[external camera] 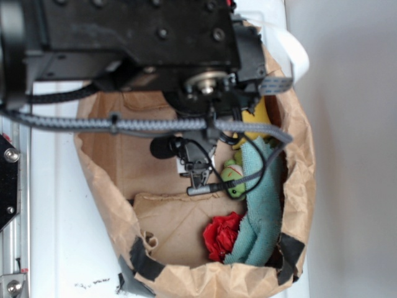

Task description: Grab the blue block.

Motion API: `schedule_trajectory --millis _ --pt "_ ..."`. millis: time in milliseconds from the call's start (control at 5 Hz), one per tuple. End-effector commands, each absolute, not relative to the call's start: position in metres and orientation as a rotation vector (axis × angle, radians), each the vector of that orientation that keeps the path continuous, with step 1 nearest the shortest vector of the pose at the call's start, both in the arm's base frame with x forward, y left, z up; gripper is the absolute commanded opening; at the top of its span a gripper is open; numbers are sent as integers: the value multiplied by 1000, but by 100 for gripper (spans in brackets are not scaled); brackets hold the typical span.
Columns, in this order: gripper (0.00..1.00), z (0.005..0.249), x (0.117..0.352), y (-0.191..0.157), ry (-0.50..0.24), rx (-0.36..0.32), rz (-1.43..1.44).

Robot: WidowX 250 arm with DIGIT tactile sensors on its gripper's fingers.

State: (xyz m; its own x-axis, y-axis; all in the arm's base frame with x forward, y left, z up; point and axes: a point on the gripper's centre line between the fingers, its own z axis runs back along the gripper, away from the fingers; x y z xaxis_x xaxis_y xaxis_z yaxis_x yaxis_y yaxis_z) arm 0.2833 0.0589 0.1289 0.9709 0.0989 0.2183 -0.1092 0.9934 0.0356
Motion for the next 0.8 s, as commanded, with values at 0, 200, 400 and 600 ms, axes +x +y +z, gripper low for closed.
schedule_trajectory --millis 0,200,400,600 --pt "100 111 285 69 -259 75 109" --pt "100 98 291 73 -239 97 115" --pt "100 96 302 82 -237 129 139" --pt "100 104 311 90 -204 115 190"
